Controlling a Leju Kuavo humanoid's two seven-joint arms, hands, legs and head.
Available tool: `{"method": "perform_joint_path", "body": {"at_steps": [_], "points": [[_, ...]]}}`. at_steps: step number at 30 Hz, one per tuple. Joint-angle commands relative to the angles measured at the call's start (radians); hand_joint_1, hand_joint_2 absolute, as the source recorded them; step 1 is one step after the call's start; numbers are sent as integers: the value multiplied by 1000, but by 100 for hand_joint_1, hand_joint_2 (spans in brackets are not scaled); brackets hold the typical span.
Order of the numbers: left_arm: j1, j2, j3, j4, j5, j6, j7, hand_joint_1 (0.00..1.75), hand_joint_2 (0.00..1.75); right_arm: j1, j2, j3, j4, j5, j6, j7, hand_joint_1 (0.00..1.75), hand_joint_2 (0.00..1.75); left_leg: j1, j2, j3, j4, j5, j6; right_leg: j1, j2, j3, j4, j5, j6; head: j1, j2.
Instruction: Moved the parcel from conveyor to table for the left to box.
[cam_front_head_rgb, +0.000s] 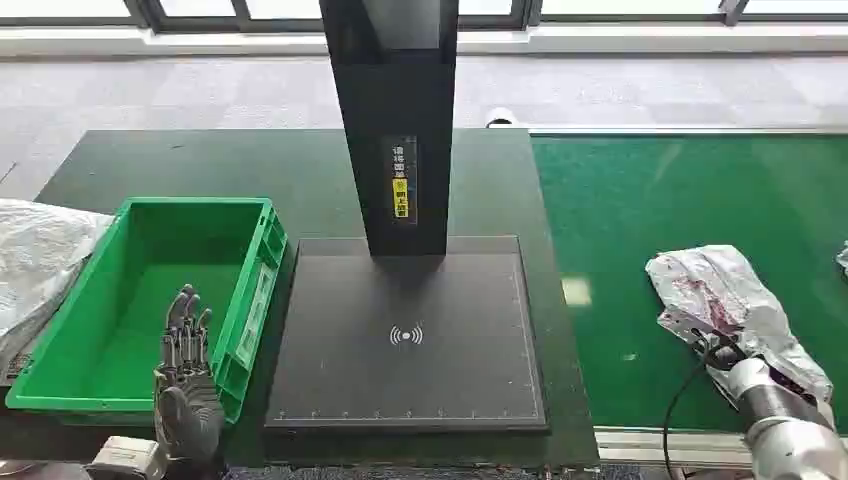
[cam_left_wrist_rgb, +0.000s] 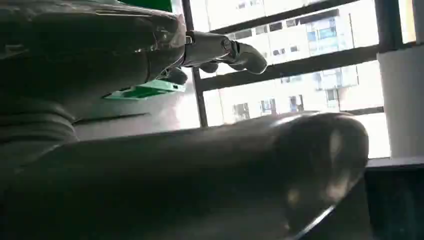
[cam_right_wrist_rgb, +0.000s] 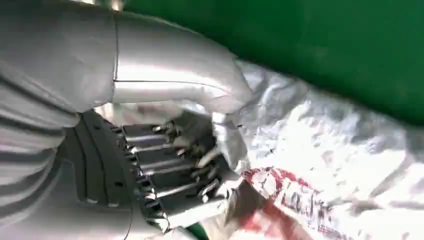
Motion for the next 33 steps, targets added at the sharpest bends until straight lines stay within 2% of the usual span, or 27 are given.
{"method": "perform_joint_path", "body": {"at_steps": [1, 3, 6, 12, 15, 16, 17, 18, 20, 21, 22, 23, 24, 25, 29, 31, 33], "points": [[32, 10, 26, -28, 9, 41, 3, 0, 0, -91, 96, 77, 39, -4, -121, -26, 175, 175, 0, 6, 1, -2, 0, -1, 1, 5, -2, -2, 2, -2, 0, 0], [35, 3, 23, -36, 16, 60, 3, 0, 0, -106, 118, 78, 26, -10, -225, -30, 175, 175, 0, 2, 9, -2, 2, -1, 1, 3, -2, -1, 2, -1, 0, 0], [31, 7, 7, -32, 25, 84, 3, 0, 0, -114, 131, 60, 6, -55, -330, -90, 175, 175, 0, 1, 7, -1, 2, -1, 1, 3, -3, -1, 2, -1, 0, 0], [31, 7, 7, -32, 25, 84, 3, 0, 0, -114, 131, 60, 6, -55, -330, -90, 175, 175, 0, 1, 7, -1, 2, -1, 1, 3, -3, -1, 2, -2, 0, 0], [28, 13, -7, -30, 34, 106, 3, 0, 0, -101, 146, 43, -20, -106, -412, -162, 175, 175, 0, 0, 7, -1, 2, -1, 0, 2, -3, 0, 2, -1, 0, 0], [36, 34, -66, -32, 36, 186, 3, 0, 0, -83, 189, -3, -75, -269, -594, -363, 175, 175, 0, 0, 7, -1, 2, -1, 0, 1, -3, -1, 2, -1, 0, 0], [36, 34, -66, -32, 36, 186, 3, 0, 0, -83, 189, -3, -75, -269, -594, -363, 175, 175, 1, -1, 7, -2, 3, -1, 1, 1, -3, -2, 3, -1, 0, 0], [40, 37, -82, -32, 35, 208, 3, 0, 0, -78, 204, -33, -103, -353, -627, -455, 175, 175, 0, -3, 6, -1, 3, -1, 0, -1, -3, 0, 2, -1, 0, 0], [40, 37, -82, -32, 35, 208, 3, 0, 0, -78, 204, -33, -103, -353, -627, -455, 175, 175, 0, -1, 6, -2, 3, -1, 0, 0, -4, -1, 2, -1, 0, 0], [44, 37, -93, -30, 33, 220, 3, 0, 0, -64, 221, -84, -153, -482, -635, -592, 175, 175, 0, -3, 6, -1, 2, -1, 0, -2, -3, 0, 1, -1, 0, 0], [41, 50, -109, -20, 40, 227, 3, 0, 0, -38, 237, -122, -209, -665, -573, -757, 175, 175, 0, -3, 6, -2, 3, -1, 0, -1, -3, -1, 2, -1, 0, 0], [37, 55, -116, -15, 42, 227, 3, 0, 0, -19, 238, -116, -238, -733, -537, -797, 175, 175, 0, -4, 7, -2, 3, -1, 1, -2, -3, -1, 2, -1, 0, 0], [28, 64, -125, -4, 42, 213, 3, 0, 0, 82, 249, -17, -420, -891, -459, -797, 175, 175, 1, -5, 7, -3, 4, -1, 1, -4, -2, -2, 2, -2, 0, 0], [12, 66, -127, 16, 38, 187, 3, 0, 0, 216, 236, 115, -600, -1058, -429, -797, 175, 175, 0, -7, 7, -2, 3, -1, 0, -5, -2, -1, 1, -1, 0, 0], [12, 66, -127, 16, 38, 187, 3, 0, 0, 216, 236, 115, -600, -1058, -429, -797, 175, 175, 1, -12, 7, -3, 4, -1, 1, -10, 0, -3, 0, -1, 0, 0], [-22, 49, -111, 61, 27, 115, 3, 0, 0, 424, 221, 318, -894, -1254, -433, -797, 175, 175, 1, -13, 6, -3, 3, -1, 1, -12, 0, -3, -1, -1, 0, 0], [-63, 44, -113, 113, 27, 39, 9, 0, 0, 574, 217, 460, -1093, -1285, -533, -797, 175, 175, 1, -14, 5, -3, 3, -1, 1, -12, -1, -3, -1, -1, 0, 0]]}}
